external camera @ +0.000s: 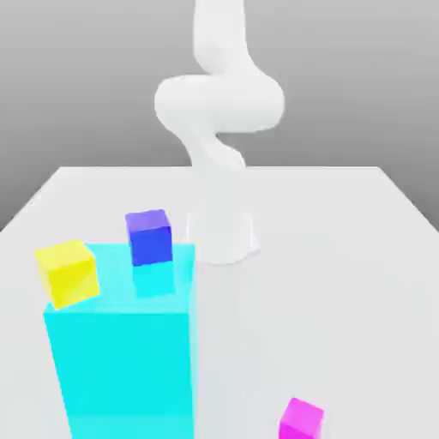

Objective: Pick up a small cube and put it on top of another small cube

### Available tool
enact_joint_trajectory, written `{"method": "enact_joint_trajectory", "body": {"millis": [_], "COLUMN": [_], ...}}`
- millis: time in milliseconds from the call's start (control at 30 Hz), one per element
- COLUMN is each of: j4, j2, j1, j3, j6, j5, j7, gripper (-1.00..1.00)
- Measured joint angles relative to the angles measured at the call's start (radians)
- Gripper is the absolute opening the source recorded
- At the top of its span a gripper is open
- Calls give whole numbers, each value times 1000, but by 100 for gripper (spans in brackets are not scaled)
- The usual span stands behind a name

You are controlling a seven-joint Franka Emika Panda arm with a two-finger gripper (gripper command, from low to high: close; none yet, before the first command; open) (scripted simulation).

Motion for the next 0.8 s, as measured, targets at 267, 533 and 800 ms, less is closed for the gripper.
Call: {"method": "enact_joint_trajectory", "body": {"millis": [267, 533, 800], "j4": [-55, -111, -274], "j2": [293, 584, 818], "j1": [-100, -216, -383], "j3": [-99, -179, -285], "j6": [150, 300, 466], "j5": [39, 29, -47], "j7": [102, 251, 442], "gripper": [0, 0, 0]}}
